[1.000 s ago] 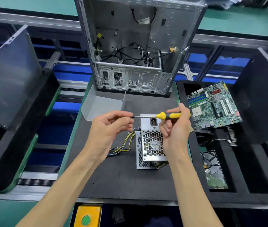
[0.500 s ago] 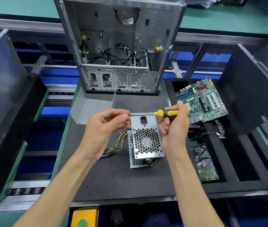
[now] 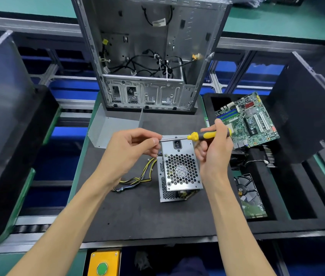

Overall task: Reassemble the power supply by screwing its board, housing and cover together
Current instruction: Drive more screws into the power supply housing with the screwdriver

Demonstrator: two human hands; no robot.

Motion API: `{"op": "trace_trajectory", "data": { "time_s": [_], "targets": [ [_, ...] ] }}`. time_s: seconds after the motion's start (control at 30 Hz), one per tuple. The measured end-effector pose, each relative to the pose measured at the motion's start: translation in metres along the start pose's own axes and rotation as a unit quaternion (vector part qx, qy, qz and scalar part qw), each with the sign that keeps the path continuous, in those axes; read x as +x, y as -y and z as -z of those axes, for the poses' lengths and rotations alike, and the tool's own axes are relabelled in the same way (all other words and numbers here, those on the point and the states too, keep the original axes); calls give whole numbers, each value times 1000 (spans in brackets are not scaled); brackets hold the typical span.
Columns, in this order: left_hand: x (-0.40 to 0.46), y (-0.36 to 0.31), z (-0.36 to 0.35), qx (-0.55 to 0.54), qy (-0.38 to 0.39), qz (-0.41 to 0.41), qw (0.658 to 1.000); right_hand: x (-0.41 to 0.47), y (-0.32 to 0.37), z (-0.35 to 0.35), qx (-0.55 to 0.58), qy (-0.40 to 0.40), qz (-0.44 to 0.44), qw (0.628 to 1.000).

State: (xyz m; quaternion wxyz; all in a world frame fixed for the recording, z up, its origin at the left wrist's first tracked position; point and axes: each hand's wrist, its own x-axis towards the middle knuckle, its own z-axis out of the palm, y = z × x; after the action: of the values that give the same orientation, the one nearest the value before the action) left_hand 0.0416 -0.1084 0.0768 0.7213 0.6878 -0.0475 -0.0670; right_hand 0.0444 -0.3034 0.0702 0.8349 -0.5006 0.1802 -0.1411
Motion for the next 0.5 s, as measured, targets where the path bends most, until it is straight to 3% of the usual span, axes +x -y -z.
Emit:
{"op": "trace_trajectory", "data": {
  "time_s": [0.2, 0.33, 0.43, 0.5],
  "targets": [
    [3, 2, -6, 18, 3, -21, 1000, 5, -5, -3, 35, -23, -40, 998],
    [0, 17, -6, 41, -82, 117, 989, 8, -9, 7, 118, -45, -79, 989],
    [-15, 41, -16, 71, -2, 256, 964, 9, -14, 13, 134, -51, -84, 986],
    [-22, 53, -25, 44, 70, 299, 951, 9, -17, 13, 133, -52, -86, 986]
  ]
}}
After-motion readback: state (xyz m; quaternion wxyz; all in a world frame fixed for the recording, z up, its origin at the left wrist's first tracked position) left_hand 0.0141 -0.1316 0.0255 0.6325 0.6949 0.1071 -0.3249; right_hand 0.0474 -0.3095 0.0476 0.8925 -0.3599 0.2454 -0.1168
